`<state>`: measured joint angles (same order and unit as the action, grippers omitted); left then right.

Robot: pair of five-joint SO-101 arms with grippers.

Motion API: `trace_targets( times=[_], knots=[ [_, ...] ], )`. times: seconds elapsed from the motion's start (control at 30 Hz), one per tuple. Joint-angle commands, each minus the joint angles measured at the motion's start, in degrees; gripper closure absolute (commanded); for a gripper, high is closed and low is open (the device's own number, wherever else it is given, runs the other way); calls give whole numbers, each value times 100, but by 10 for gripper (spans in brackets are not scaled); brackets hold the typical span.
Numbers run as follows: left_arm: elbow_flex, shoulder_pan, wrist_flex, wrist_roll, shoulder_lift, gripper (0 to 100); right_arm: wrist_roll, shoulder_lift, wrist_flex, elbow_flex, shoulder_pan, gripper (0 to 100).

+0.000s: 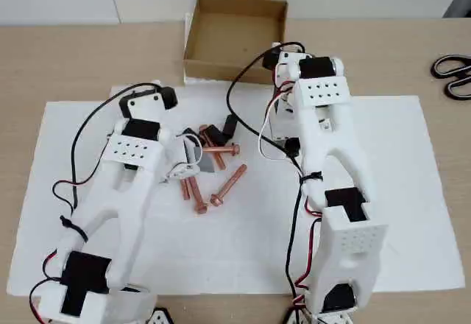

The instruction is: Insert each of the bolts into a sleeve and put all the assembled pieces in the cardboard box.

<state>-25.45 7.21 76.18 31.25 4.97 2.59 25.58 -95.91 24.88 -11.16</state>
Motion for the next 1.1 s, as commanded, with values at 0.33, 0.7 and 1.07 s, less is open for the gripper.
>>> trace_targets(
  times=[0.33,0.7,1.07],
  knots=[
    [-391,0,-844,738,26,667,-53,-48,84,185,48,995],
    [-866,-9,-2031,448,26,930,-53,-48,84,185,48,995],
    [-989,-448,-2374,413,-158,938,-53,-48,66,185,48,995]
  ],
)
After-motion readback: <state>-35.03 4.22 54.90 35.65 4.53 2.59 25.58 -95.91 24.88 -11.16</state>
